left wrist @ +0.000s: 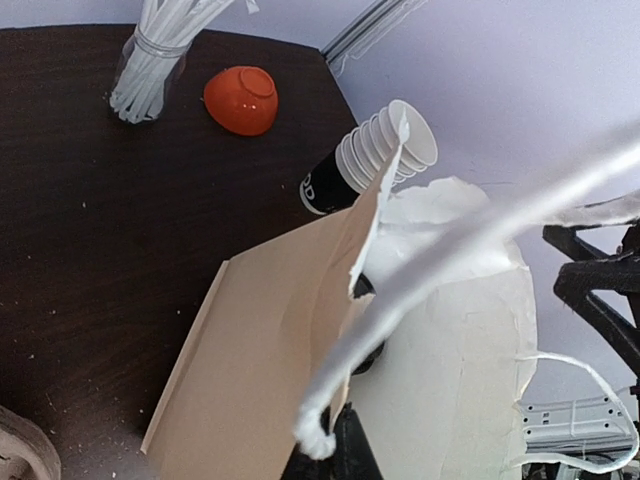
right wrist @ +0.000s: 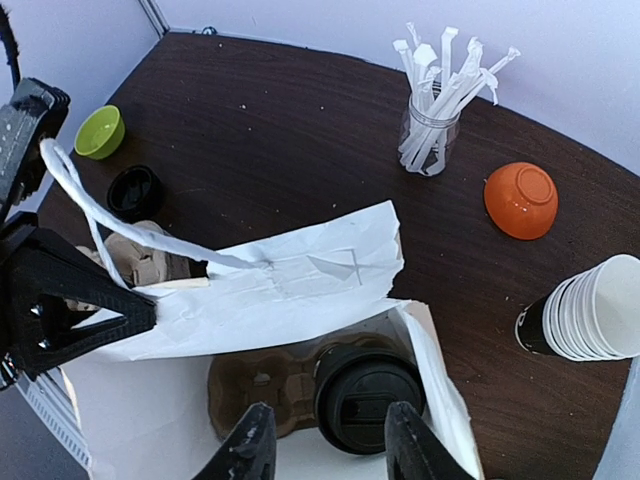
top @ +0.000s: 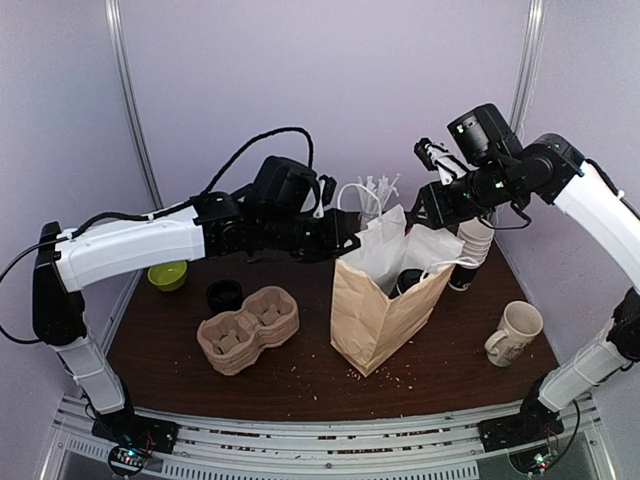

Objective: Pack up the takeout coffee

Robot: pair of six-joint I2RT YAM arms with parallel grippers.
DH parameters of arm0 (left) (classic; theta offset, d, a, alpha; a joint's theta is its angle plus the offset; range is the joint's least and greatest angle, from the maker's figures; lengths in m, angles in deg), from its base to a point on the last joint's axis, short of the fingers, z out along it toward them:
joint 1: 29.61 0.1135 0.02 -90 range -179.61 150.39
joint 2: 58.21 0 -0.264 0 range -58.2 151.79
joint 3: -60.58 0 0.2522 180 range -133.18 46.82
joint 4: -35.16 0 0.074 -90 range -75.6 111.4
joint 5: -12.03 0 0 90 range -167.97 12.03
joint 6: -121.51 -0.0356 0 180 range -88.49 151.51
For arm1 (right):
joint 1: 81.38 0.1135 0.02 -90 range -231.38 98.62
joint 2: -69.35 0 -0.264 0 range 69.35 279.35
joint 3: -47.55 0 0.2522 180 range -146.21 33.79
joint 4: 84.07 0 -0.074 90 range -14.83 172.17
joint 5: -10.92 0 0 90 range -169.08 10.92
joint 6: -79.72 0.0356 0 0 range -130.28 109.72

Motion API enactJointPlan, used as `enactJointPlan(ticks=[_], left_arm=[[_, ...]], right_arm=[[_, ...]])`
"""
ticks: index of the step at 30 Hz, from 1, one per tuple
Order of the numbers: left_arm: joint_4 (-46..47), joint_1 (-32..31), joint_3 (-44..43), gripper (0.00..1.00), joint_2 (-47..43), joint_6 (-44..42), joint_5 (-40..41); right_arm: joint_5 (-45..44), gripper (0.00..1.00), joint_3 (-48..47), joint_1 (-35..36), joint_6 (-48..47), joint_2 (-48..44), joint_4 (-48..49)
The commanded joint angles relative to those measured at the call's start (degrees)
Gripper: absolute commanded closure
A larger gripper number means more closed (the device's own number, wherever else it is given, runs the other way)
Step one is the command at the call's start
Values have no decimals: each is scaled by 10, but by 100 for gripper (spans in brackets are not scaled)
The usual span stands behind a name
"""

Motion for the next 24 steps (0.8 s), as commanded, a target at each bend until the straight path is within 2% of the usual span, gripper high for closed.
enactJointPlan(ticks=[1, 7, 11, 24], left_arm=[[20, 0, -17, 100, -1, 78, -23], [19, -4, -6, 100, 0, 104, -4], [18, -4, -3, 100, 5, 102, 4], [18, -6, -2, 100, 13, 67, 16]], right_arm=[[-10, 68, -6, -2, -4, 13, -38], [-3, 85, 9, -2, -9, 33, -38], [17, 90, 20, 0, -14, 43, -38], [22, 92, 101, 12, -30, 48, -46]])
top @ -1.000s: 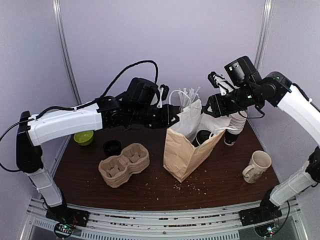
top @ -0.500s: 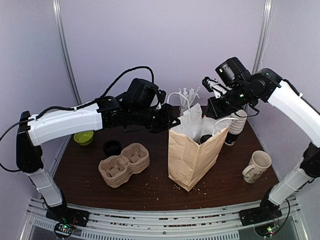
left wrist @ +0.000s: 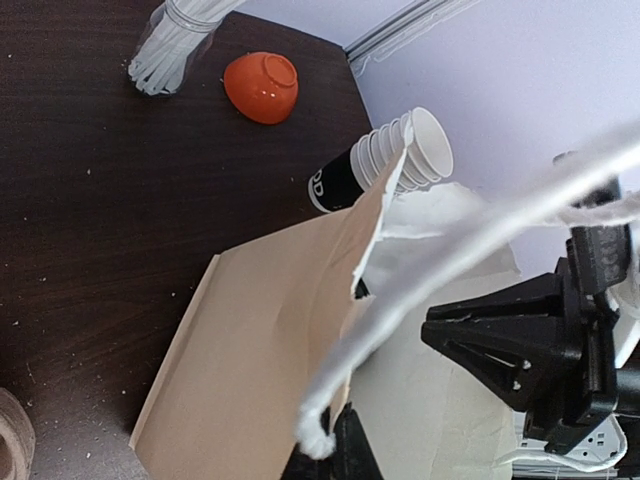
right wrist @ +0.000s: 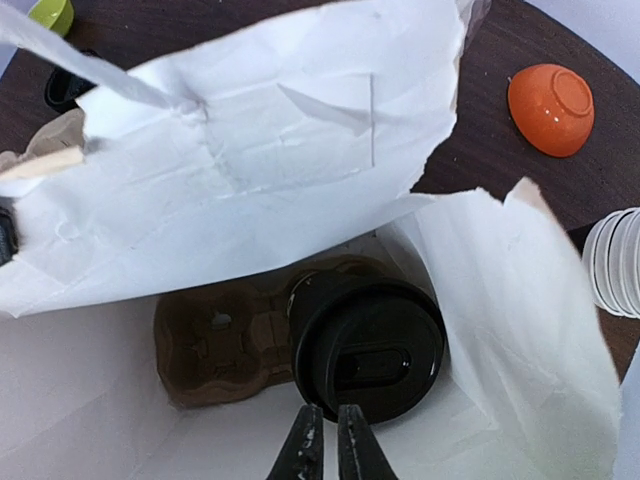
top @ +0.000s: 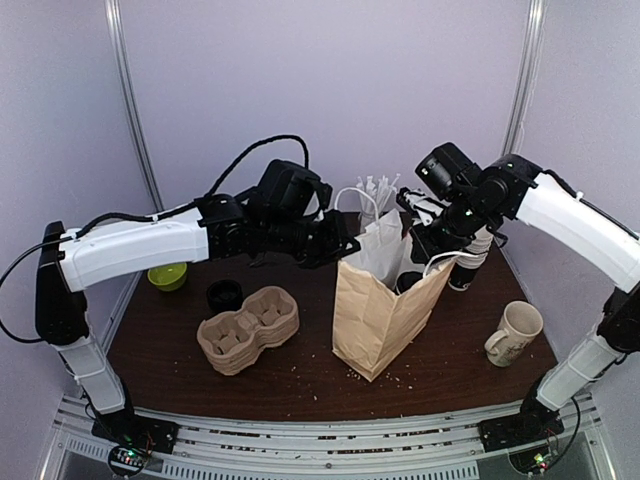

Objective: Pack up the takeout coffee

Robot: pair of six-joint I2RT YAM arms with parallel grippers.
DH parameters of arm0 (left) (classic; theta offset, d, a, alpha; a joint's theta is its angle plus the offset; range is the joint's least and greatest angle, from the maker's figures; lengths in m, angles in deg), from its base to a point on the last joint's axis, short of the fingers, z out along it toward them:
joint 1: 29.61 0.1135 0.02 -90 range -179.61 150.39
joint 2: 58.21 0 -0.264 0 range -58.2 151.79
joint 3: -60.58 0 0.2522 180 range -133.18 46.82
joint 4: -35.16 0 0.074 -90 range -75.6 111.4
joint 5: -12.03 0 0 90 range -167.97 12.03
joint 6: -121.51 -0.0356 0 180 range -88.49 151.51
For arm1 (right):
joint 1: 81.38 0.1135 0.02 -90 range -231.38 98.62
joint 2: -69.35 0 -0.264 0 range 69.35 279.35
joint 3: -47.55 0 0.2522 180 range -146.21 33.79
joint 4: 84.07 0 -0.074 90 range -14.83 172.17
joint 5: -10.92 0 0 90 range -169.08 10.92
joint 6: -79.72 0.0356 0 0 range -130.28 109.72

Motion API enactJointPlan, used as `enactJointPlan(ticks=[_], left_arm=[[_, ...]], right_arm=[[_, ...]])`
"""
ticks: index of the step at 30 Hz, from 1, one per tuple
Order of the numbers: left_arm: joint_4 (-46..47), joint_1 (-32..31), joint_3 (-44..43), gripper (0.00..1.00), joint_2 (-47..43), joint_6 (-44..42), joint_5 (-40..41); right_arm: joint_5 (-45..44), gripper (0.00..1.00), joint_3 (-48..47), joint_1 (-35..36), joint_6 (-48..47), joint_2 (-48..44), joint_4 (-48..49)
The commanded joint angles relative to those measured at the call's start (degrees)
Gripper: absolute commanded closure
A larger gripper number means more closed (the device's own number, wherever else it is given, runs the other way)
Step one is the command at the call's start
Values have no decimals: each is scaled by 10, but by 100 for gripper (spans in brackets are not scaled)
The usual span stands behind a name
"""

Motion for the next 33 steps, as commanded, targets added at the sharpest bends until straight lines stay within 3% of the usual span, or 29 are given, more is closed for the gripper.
enactJointPlan(ticks=[1, 33], left_arm=[[24, -4, -1, 100, 5, -16, 9], [29, -6, 26, 100, 7, -19, -3]], right_arm=[[7, 92, 30, 7, -11, 3, -13], [35, 97, 179, 7, 49, 10, 120]])
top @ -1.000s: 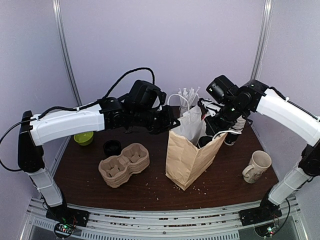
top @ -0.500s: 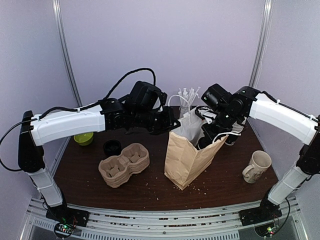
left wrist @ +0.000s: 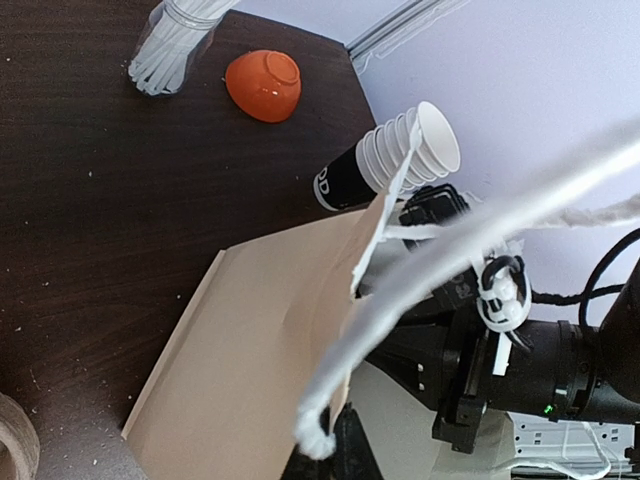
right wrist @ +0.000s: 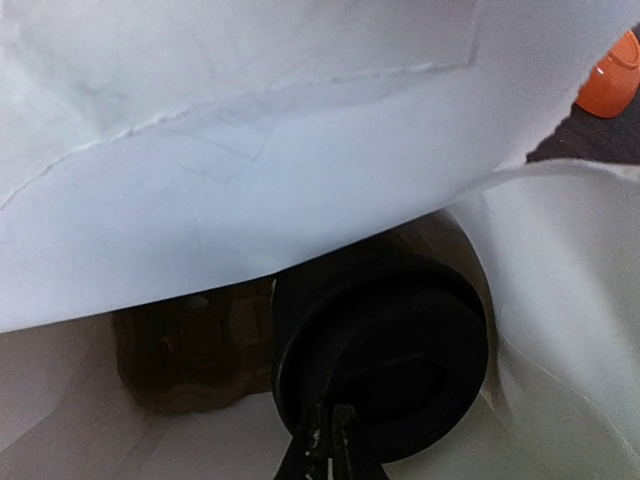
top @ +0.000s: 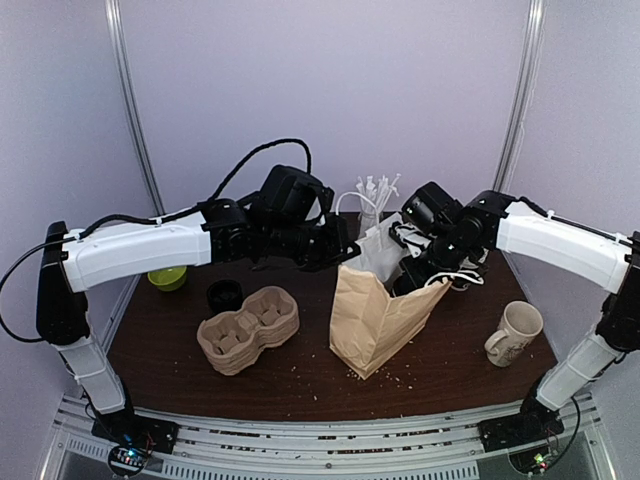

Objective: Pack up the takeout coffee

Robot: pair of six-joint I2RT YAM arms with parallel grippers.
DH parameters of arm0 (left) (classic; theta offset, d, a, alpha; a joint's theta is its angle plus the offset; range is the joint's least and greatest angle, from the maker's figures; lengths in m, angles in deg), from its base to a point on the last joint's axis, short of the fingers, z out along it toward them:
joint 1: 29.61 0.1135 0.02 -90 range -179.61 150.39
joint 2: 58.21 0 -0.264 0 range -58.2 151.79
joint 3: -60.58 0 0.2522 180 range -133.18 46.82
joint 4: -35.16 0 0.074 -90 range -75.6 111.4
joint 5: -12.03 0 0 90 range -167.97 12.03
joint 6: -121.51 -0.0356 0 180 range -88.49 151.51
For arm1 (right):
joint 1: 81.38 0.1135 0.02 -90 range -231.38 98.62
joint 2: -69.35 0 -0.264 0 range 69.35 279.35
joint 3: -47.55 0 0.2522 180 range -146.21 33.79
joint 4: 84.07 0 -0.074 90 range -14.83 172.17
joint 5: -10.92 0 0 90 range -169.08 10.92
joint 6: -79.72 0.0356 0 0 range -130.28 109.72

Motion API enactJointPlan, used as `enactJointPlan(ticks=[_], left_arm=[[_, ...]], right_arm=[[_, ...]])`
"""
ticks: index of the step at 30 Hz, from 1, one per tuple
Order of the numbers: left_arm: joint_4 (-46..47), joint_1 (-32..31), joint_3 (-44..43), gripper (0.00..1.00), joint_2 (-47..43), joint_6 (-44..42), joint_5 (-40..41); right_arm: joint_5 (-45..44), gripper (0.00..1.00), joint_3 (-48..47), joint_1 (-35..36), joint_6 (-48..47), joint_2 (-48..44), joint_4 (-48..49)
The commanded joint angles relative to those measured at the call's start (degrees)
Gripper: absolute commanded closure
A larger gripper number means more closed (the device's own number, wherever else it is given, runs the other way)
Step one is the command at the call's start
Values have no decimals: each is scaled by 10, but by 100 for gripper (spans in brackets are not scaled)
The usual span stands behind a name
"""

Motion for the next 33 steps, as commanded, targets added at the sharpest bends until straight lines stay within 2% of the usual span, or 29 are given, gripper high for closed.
enactJointPlan(ticks=[1, 20, 29, 33], left_arm=[[19, -3, 12, 100, 3, -3, -7], [23, -2, 24, 100, -2, -3, -8], [23, -2, 24, 100, -5, -3, -4], [22, -2, 24, 100, -7, -4, -2]], right_arm=[[21, 97, 33, 3, 26, 1, 17], [66, 97, 92, 3, 32, 26, 56], [50, 93, 15, 3, 24, 1, 12], [43, 87, -29, 3, 27, -15, -2]])
